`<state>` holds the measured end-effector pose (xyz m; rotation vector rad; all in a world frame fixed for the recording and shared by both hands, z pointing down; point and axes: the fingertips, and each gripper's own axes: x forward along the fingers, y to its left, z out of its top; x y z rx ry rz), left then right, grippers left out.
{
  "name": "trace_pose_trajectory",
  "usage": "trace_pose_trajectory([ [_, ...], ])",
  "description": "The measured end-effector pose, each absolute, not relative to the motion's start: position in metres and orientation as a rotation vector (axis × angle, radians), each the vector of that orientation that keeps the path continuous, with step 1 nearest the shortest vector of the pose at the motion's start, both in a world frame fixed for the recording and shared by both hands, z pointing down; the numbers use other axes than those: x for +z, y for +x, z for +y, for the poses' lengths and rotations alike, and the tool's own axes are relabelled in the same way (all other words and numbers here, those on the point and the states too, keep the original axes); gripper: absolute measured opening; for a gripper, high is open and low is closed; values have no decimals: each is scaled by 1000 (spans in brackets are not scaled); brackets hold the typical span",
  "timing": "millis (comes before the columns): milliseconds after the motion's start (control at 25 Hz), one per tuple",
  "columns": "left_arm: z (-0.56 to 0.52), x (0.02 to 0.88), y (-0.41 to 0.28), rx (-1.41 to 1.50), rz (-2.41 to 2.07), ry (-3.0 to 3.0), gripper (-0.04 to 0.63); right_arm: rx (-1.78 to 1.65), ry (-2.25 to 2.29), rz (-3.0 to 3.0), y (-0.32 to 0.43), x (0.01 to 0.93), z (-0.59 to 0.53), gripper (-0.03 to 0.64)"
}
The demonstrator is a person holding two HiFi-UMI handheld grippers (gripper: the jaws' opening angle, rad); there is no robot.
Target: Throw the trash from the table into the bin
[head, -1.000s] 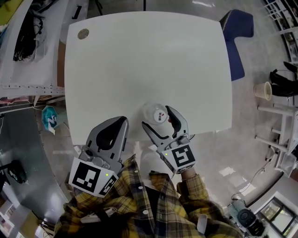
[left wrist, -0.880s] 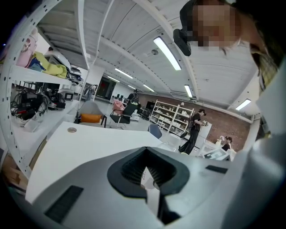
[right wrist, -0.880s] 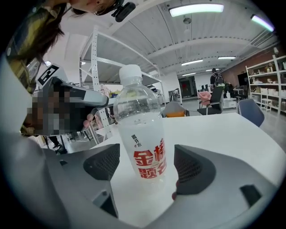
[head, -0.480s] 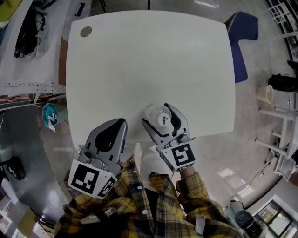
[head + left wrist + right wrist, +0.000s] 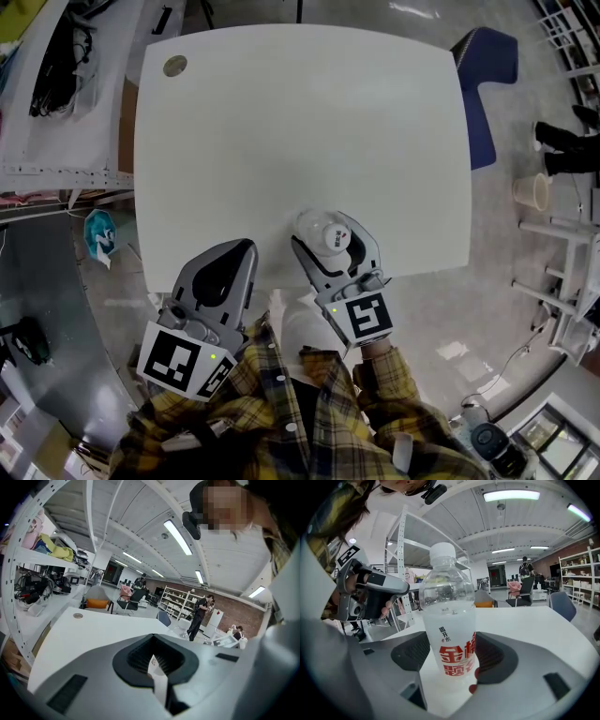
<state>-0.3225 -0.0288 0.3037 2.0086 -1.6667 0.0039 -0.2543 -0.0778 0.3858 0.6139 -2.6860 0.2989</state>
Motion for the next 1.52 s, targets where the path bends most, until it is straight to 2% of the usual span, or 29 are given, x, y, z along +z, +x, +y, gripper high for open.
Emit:
trace_pose_trajectory([
  [880, -43, 220, -298, -64, -1512, 2329, 6, 135, 898, -2739, -232, 264, -76, 290],
  [1160, -50, 212, -263, -55, -1365, 2443, 6, 131, 1135, -2699, -188, 245, -72, 290],
  [1520, -61, 200, -185, -31, -1225, 2548, 6, 136, 1345, -2605, -98, 234, -75, 290],
])
